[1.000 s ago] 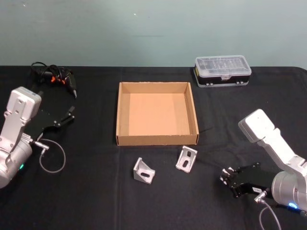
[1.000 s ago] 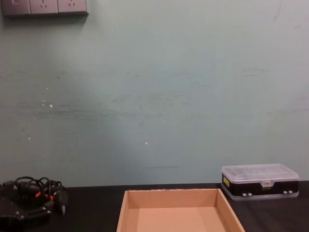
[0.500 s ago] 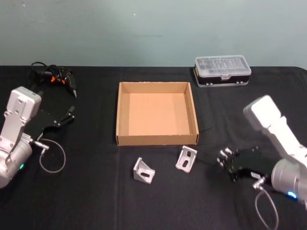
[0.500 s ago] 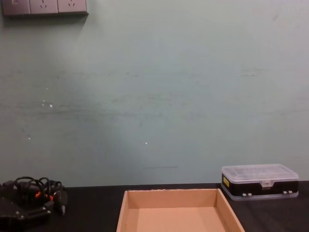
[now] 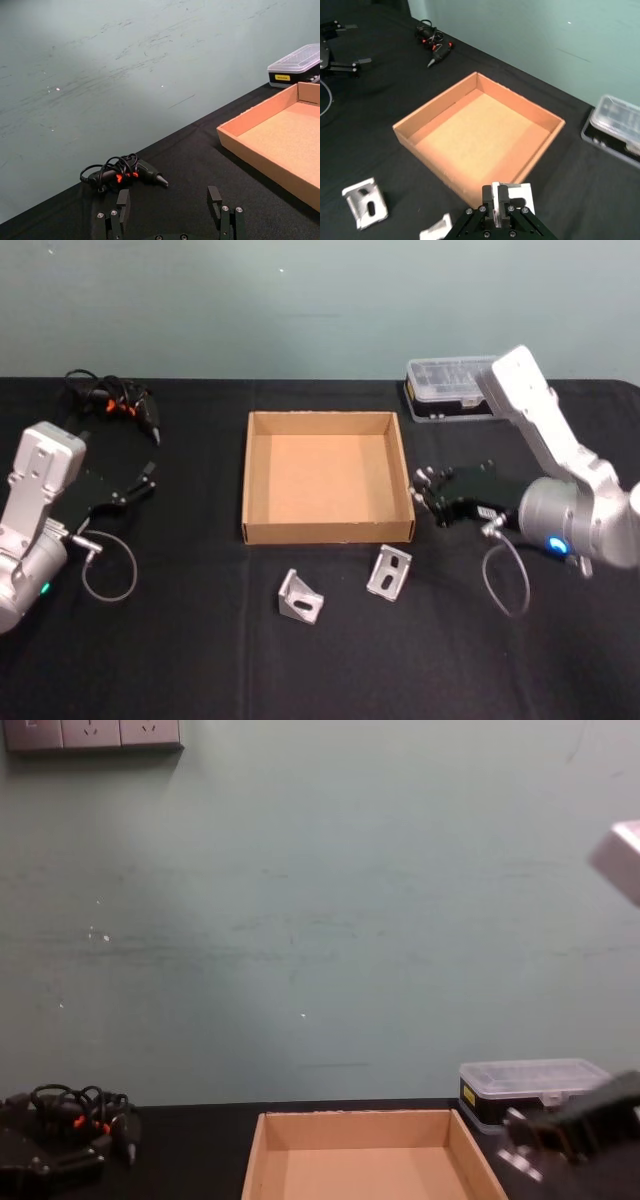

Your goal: Use one hand to pick up the angle iron from the table and place it into the box.

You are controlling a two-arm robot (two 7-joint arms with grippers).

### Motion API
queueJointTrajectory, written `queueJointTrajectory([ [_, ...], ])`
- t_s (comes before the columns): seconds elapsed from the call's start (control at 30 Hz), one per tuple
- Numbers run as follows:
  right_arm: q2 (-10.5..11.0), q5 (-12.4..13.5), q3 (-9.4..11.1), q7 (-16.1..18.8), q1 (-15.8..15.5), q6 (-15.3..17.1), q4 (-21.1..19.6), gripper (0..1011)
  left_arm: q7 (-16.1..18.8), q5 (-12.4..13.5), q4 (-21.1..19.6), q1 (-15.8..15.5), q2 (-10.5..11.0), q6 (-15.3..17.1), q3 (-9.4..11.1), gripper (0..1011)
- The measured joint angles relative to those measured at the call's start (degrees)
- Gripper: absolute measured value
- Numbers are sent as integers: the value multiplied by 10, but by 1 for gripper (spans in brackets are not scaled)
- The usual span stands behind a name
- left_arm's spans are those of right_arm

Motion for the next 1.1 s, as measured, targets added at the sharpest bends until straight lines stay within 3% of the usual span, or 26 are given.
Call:
queueJointTrajectory([
  [0.1, -12, -9, -18, 22, 39, 0, 36, 75, 0, 0, 0, 0, 0, 0, 0, 1011],
  [0.23, -36, -24, -50, 64, 116, -1, 113, 75, 0, 0, 0, 0, 0, 0, 0, 1011],
  [0.27, -36, -24, -50, 64, 116, -1, 113, 75, 0, 0, 0, 0, 0, 0, 0, 1011],
  [0.43, -64, -35, -76, 90, 173, -14, 183, 75, 0, 0, 0, 0, 0, 0, 0, 1011],
  [0.57, -88, -37, -85, 96, 197, -20, 225, 75, 0, 0, 0, 0, 0, 0, 0, 1011],
  [0.83, -131, -36, -95, 88, 212, -29, 284, 75, 0, 0, 0, 0, 0, 0, 0, 1011],
  [1.1, -170, -54, -104, 69, 230, -37, 352, 75, 0, 0, 0, 0, 0, 0, 0, 1011],
])
